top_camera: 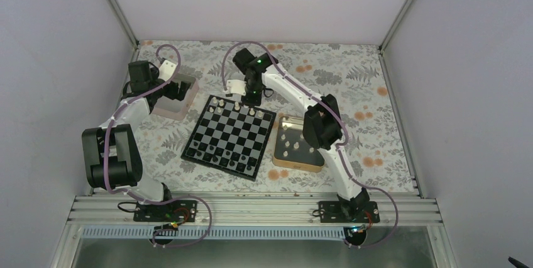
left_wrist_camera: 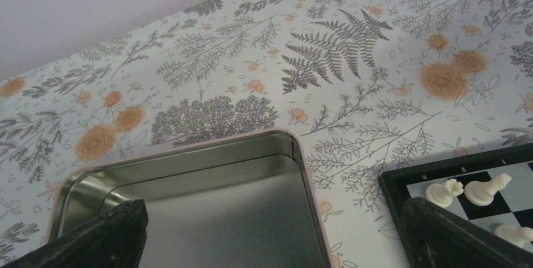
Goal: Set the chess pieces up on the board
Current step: Place the chess piece on the chessboard.
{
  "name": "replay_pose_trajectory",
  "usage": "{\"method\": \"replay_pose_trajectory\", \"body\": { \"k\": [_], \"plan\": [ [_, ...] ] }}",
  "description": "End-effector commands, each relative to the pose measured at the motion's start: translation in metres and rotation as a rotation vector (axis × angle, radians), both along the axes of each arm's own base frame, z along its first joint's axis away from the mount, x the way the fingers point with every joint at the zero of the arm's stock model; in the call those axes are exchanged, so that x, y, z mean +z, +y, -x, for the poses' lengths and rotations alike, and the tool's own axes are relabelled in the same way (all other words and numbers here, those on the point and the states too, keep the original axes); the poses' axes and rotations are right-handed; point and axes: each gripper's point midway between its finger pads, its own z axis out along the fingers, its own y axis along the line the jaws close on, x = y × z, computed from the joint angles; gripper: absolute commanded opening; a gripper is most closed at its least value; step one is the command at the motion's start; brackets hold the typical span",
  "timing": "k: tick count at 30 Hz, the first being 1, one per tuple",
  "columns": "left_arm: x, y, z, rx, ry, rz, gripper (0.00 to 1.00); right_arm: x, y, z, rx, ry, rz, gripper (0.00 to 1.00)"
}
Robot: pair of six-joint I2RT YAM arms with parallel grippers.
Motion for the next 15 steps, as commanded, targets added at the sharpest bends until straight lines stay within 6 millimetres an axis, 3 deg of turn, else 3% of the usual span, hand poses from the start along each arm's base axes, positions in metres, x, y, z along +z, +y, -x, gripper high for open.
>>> {"method": "replay_pose_trajectory", "body": {
  "k": [1,15],
  "plan": [
    [0.002,-0.001,0.0,-0.021,-0.011,0.004,1.0,-0.008,0.018,0.004,0.039,0.013,-0.032,0.13],
    [0.001,-0.001,0.001,-0.019,-0.012,0.002,1.0,-0.025,0.024,-0.001,0.051,0.003,-0.025,0.14]
  ]
}}
